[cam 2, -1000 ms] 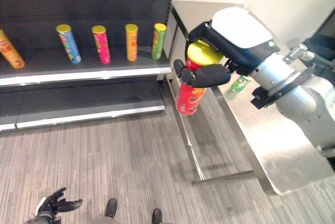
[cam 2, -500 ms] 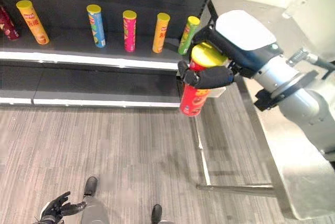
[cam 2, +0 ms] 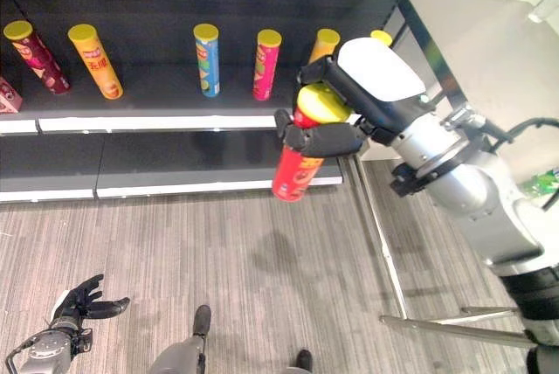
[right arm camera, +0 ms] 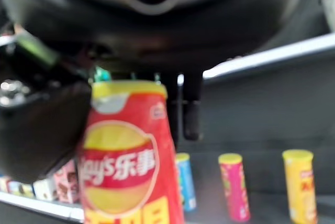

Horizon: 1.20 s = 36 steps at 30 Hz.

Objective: Put the goods on the table back onto the shelves and tidy them up.

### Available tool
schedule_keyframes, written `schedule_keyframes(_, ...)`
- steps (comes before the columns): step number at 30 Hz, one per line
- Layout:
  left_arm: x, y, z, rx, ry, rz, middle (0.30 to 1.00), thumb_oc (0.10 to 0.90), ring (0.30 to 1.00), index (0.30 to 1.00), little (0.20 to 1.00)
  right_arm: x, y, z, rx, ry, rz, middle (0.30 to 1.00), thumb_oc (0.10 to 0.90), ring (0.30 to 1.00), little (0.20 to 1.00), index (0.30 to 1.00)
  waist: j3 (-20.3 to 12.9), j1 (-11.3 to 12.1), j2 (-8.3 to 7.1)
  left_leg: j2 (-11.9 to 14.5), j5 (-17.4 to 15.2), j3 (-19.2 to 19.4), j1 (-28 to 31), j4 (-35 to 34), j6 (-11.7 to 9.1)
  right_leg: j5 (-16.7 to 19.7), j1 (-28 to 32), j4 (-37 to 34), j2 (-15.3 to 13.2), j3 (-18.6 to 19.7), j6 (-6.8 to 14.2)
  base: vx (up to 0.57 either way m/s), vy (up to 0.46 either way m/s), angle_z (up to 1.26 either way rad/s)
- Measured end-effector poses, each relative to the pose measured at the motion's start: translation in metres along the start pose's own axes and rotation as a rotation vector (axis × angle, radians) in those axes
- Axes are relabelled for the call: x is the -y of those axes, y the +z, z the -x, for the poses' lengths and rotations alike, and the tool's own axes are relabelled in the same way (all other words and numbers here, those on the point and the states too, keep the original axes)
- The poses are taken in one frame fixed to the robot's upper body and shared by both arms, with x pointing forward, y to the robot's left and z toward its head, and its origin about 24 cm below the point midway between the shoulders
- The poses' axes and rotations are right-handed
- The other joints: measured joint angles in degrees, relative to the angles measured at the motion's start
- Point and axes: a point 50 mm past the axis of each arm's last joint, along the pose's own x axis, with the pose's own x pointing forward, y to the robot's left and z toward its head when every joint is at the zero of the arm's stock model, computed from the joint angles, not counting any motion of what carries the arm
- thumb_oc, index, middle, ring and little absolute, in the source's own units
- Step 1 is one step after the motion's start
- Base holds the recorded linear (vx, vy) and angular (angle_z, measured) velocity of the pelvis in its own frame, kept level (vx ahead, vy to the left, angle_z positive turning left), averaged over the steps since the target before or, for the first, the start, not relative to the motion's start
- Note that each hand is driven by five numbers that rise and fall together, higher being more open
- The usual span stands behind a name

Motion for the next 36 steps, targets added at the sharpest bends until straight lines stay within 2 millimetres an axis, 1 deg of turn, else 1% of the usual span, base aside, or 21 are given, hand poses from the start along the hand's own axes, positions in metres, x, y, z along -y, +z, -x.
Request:
schedule_keyframes(1,0.011,-0.001,-0.001,-0.012,-0.019,0.020,0.900,0.800,0.900,0.900,0.900,0.001,0.001,-0.001,0.009,-0.003,0.004,0.300,0.400,0.300,0.300,0.300,0.8,-0.6,1.53,1.4,-0.1,-0.9,0.2,0.0,0.2,0.0,-2.8,0.3,6.3,2.5,-2.8,0.17,0.178,0.29)
schedule_keyframes(2,0.015,-0.002,-0.002,-0.017,-0.025,0.027,0.900,0.800,0.900,0.900,0.900,0.001,0.002,-0.002,0.012,0.002,0.005,0.300,0.400,0.300,0.300,0.300,1.0,-1.6,1.99,1.8,0.6,-1.4,0.2,0.0,-0.9,1.0,-4.3,-0.6,9.6,4.2,-3.9,0.12,0.108,0.60)
schedule_keyframes(3,0.026,-0.006,0.000,-0.027,-0.064,0.023,0.900,0.800,0.900,0.900,0.900,-0.001,0.002,-0.001,0.013,0.021,0.009,0.300,0.400,0.300,0.300,0.300,0.9,-2.6,1.39,0.1,0.4,-3.5,0.8,0.0,-0.7,2.1,-5.3,-3.7,10.3,4.4,-4.8,0.10,0.094,0.87)
schedule_keyframes(4,0.039,-0.009,0.001,-0.035,-0.096,0.025,0.900,0.800,0.900,0.900,0.900,-0.001,0.002,-0.001,0.012,0.032,0.015,0.300,0.400,0.300,0.300,0.300,0.8,-3.8,1.23,-1.0,0.0,-5.1,1.0,-0.1,-0.5,4.6,-6.2,-3.9,10.2,4.6,-5.8,0.11,0.075,1.20)
schedule_keyframes(5,0.062,-0.012,0.005,-0.037,-0.163,0.029,0.900,0.800,0.900,0.900,0.900,0.000,0.001,0.000,0.007,0.049,0.032,0.300,0.400,0.300,0.300,0.300,0.6,-4.6,1.36,-2.0,0.3,-6.7,1.5,-0.1,-1.6,7.7,-5.2,-3.5,9.4,2.7,-8.9,0.12,0.076,0.91)
schedule_keyframes(8,0.077,-0.016,0.010,-0.041,-0.211,0.028,0.900,0.800,0.900,0.900,0.900,0.007,-0.002,0.003,-0.013,0.078,0.085,0.300,0.400,0.300,0.300,0.300,0.9,-3.8,1.33,-1.8,-0.7,-8.0,0.7,1.5,-4.1,6.9,-4.7,-3.4,9.7,0.3,-11.2,0.07,0.038,0.56)
schedule_keyframes(10,0.076,-0.012,0.009,-0.028,-0.209,0.041,0.900,0.800,0.900,0.900,0.900,0.011,-0.003,0.003,-0.026,0.087,0.106,0.300,0.400,0.300,0.300,0.300,2.7,-2.8,-1.91,-4.3,-3.4,-7.6,-6.6,16.7,-8.6,6.1,-3.7,-3.4,8.2,-0.3,-13.7,0.10,0.074,0.49)
schedule_keyframes(12,0.076,-0.016,0.010,-0.042,-0.210,0.040,0.900,0.800,0.900,0.900,0.900,0.010,-0.002,0.003,-0.021,0.087,0.102,0.300,0.400,0.300,0.300,0.300,3.2,-1.2,-2.60,-4.8,-4.6,-7.7,-10.2,24.0,-10.3,5.4,-3.1,-3.4,8.0,0.0,-14.8,0.14,0.047,0.09)
schedule_keyframes(14,0.072,-0.024,0.013,-0.066,-0.200,0.040,0.900,0.800,0.900,0.900,0.900,0.007,0.001,0.002,-0.006,0.090,0.086,0.300,0.400,0.300,0.300,0.300,3.4,-0.3,-2.69,-2.0,-5.9,-4.3,-11.4,24.9,-9.1,4.8,-2.3,-3.5,8.5,-0.2,-15.7,0.23,0.105,-0.01)
schedule_keyframes(16,0.063,-0.028,0.013,-0.084,-0.177,0.050,0.900,0.800,0.900,0.900,0.900,0.005,0.004,0.000,0.016,0.109,0.071,0.300,0.400,0.300,0.300,0.300,3.7,0.3,-2.61,3.4,-5.9,-4.8,-10.0,14.4,-9.0,3.9,-1.6,-3.5,9.0,0.2,-15.9,0.30,0.287,-0.01)
schedule_keyframes(17,0.059,-0.026,0.012,-0.081,-0.169,0.046,0.900,0.800,0.900,0.900,0.900,0.003,0.005,-0.002,0.021,0.101,0.058,0.300,0.400,0.300,0.300,0.300,3.6,0.6,-2.33,6.5,-5.0,-5.9,-9.6,9.4,-10.3,3.6,-1.6,-3.4,9.1,1.3,-15.2,0.34,0.409,-0.07)
schedule_keyframes(18,0.052,-0.024,0.010,-0.073,-0.158,0.034,0.900,0.800,0.900,0.900,0.900,-0.002,0.002,-0.006,0.021,0.064,0.003,0.300,0.400,0.300,0.300,0.300,3.5,0.5,-2.10,12.0,-3.6,-8.3,-9.6,1.6,-12.6,2.5,-1.5,-3.4,10.4,2.8,-14.9,0.28,0.366,0.03)
schedule_keyframes(19,0.053,-0.018,0.007,-0.062,-0.156,0.035,0.900,0.800,0.900,0.900,0.900,-0.003,0.000,-0.007,0.012,0.059,-0.012,0.300,0.400,0.300,0.300,0.300,3.7,-0.1,-1.67,14.3,-3.0,-8.3,-11.0,0.4,-13.8,3.0,-1.3,-3.4,10.2,3.5,-15.6,0.37,0.534,0.10)
schedule_keyframes(21,0.058,-0.013,0.006,-0.050,-0.165,0.029,0.900,0.800,0.900,0.900,0.900,-0.010,-0.005,-0.006,-0.018,0.076,-0.028,0.300,0.400,0.300,0.300,0.300,3.5,0.5,-0.24,15.9,-2.6,-7.1,-12.8,-0.1,-14.3,1.9,-0.3,-3.4,8.6,5.0,-12.3,0.32,0.492,-0.09)
schedule_keyframes(24,0.060,-0.026,0.012,-0.081,-0.166,0.032,0.900,0.800,0.900,0.900,0.900,-0.012,-0.004,-0.006,-0.024,0.083,-0.016,0.300,0.400,0.300,0.300,0.300,1.5,1.4,3.15,13.3,-2.1,-6.8,-10.8,0.0,-13.8,0.8,0.6,-3.4,6.9,7.1,-10.4,0.21,0.427,-0.57)
schedule_keyframes(25,0.061,-0.040,0.018,-0.118,-0.164,0.039,0.900,0.800,0.900,0.900,0.900,-0.012,-0.004,-0.005,-0.026,0.081,-0.008,0.300,0.400,0.300,0.300,0.300,0.3,1.1,6.15,11.2,3.8,-6.0,-8.5,0.0,-9.9,-0.3,1.6,-3.3,5.6,6.0,-9.0,0.16,0.426,-0.51)
schedule_keyframes(27,0.047,-0.035,0.015,-0.106,-0.136,0.012,0.900,0.800,0.900,0.900,0.900,-0.022,-0.003,-0.007,-0.030,0.067,-0.046,0.300,0.400,0.300,0.300,0.300,0.5,0.4,3.55,6.4,5.2,-3.5,-8.4,1.4,-7.6,-1.0,1.4,-2.3,0.7,5.5,-7.8,0.12,0.375,-0.21)
schedule_keyframes(29,0.040,-0.018,0.007,-0.056,-0.110,0.009,0.900,0.800,0.900,0.900,0.900,-0.026,-0.001,-0.009,-0.022,0.059,-0.062,0.300,0.400,0.300,0.300,0.300,0.5,1.0,3.14,2.3,3.9,-1.1,-7.9,1.9,-5.0,0.0,0.3,0.3,-3.9,3.9,-6.6,0.06,0.320,-0.16)
schedule_keyframes(31,0.021,0.003,-0.001,0.011,-0.045,0.013,0.900,0.800,0.900,0.900,0.900,-0.027,0.002,-0.011,-0.009,0.045,-0.069,0.300,0.400,0.300,0.300,0.300,0.4,2.2,2.87,-0.9,2.6,0.9,-7.1,1.9,-2.7,2.1,-0.4,1.9,-7.8,0.9,-3.5,0.07,0.201,-0.17)
schedule_keyframes(34,0.000,0.009,-0.002,0.029,0.010,-0.018,0.900,0.800,0.900,0.900,0.900,-0.028,0.001,-0.011,-0.016,0.041,-0.058,0.300,0.400,0.300,0.300,0.300,0.4,1.8,2.30,-2.5,1.7,0.7,-5.9,1.0,-1.2,5.7,0.1,2.8,-9.0,-0.4,-1.8,0.10,0.151,0.02)
schedule_keyframes(36,-0.006,0.002,-0.001,-0.001,0.028,-0.027,0.900,0.800,0.900,0.900,0.900,-0.027,0.002,-0.012,-0.007,0.038,-0.047,0.300,0.400,0.300,0.300,0.300,0.5,1.9,1.81,-1.9,1.4,0.6,-4.8,0.0,-0.5,3.4,-0.8,1.3,-8.0,-0.5,1.6,0.06,0.034,-0.12)
